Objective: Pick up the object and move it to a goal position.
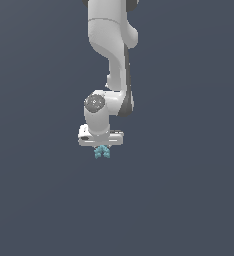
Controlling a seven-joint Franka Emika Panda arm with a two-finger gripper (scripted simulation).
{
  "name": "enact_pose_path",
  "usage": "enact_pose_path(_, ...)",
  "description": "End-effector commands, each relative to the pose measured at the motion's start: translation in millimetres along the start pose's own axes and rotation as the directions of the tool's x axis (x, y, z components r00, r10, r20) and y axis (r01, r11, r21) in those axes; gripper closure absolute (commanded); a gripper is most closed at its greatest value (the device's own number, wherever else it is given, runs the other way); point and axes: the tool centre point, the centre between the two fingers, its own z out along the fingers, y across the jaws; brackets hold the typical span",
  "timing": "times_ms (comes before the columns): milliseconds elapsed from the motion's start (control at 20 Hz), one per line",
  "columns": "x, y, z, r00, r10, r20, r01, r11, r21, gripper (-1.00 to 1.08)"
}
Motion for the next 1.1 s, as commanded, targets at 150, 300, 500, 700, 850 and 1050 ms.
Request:
enact_pose_path(150, 1, 0, 1, 1.0, 0.0, -0.001, 0.0, 1.0, 0.0, 1.08)
enact_pose_path(300, 1, 0, 1, 1.0, 0.0, -0.001, 0.0, 1.0, 0.0, 1.08)
enact_pose_path(500, 1, 0, 0, 1.0, 0.0, -0.002, 0.0, 1.0, 0.0, 1.08)
enact_pose_path(700, 4, -4, -7, 1.0, 0.0, -0.002, 0.0, 1.0, 0.0, 1.08)
enact_pose_path(850, 8, -9, -18, 1.0, 0.0, -0.002, 0.0, 1.0, 0.0, 1.08)
enact_pose_path(1050, 18, -20, -41, 1.0, 0.0, -0.002, 0.0, 1.0, -0.001, 1.08)
